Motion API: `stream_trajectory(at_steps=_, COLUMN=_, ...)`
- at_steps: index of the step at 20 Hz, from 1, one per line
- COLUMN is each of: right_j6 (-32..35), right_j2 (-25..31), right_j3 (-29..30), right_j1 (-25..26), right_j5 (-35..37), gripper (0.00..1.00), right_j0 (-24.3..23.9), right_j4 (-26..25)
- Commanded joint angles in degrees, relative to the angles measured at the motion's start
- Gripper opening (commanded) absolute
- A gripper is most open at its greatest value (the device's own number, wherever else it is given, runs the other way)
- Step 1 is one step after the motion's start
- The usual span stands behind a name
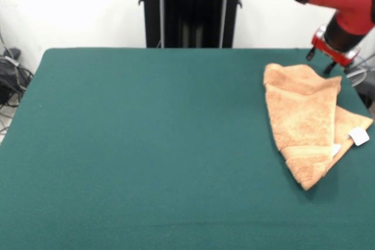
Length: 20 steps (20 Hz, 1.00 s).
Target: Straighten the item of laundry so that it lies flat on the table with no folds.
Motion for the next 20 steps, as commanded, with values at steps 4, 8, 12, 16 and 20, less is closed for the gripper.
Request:
stream_trajectory(at_steps=4, right_j6=15.5, right_j2=9.4, right_j3=-7.1, right_j1=10.6, right_j5=-14.6, gripper=1.00, right_j0=-0.2, right_j4=8.4)
stream_trajectory(at_steps=8, right_j6=14.9, right_j2=10.3, right_j3=-6.2, right_j1=9.6, right_j5=-14.1, gripper=1.00, right_j0=-0.8, right_j4=9.1)
stream_trajectory(at_steps=12, right_j6=13.3, right_j2=13.2, right_j3=-4.7, right_j1=9.2, right_j5=-16.9, gripper=1.00, right_j0=-2.6, right_j4=10.6)
stream_trajectory(at_steps=16, right_j6=11.6, right_j2=15.9, right_j3=-3.1, right_j1=8.7, right_j5=-19.1, gripper=1.00, right_j0=-4.7, right_j4=11.4)
stream_trajectory(at_steps=20, right_j6=11.7, right_j2=16.8, right_j3=-2.0, right_j1=6.9, right_j5=-17.5, gripper=1.00, right_j0=-5.5, right_j4=11.7)
